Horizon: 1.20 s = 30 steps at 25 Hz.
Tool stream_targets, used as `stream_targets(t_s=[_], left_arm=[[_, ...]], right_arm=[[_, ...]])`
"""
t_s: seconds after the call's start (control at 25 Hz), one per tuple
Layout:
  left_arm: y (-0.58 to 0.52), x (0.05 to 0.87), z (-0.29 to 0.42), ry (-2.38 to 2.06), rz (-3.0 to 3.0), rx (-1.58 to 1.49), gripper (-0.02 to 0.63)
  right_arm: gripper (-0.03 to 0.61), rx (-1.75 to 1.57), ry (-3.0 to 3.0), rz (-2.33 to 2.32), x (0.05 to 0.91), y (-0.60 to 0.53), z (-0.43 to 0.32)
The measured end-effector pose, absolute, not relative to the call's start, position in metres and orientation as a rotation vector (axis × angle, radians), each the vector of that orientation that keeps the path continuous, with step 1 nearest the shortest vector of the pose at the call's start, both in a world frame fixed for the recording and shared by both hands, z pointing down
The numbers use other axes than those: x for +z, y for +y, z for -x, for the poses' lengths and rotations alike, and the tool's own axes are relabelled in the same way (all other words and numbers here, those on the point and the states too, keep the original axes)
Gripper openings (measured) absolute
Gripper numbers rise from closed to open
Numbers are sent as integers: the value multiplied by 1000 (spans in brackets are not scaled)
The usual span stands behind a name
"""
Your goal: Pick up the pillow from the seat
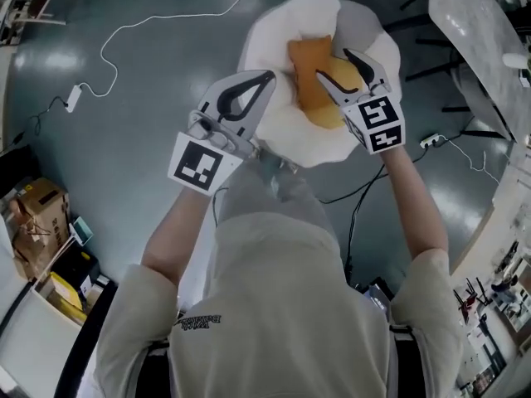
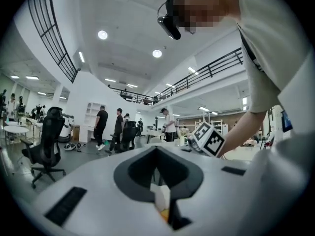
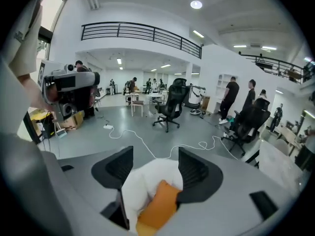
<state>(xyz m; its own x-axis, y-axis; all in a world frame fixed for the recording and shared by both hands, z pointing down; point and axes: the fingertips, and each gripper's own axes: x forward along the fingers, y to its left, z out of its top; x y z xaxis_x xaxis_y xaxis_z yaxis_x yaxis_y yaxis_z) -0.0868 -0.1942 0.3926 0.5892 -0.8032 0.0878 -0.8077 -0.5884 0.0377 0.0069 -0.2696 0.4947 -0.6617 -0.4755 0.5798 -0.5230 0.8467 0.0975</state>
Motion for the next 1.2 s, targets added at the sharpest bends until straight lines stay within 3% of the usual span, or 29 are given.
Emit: stream_targets(t_s=[0.76,1.2], left_arm=[[-321,702,66,-1326,-2584,47,9],[-322,860,37,-1190,-2540,111,9]], right_arm=[[293,323,-2224,-984,818,-387,-27],[445,375,-2004,-1009,1000,-387,-57]])
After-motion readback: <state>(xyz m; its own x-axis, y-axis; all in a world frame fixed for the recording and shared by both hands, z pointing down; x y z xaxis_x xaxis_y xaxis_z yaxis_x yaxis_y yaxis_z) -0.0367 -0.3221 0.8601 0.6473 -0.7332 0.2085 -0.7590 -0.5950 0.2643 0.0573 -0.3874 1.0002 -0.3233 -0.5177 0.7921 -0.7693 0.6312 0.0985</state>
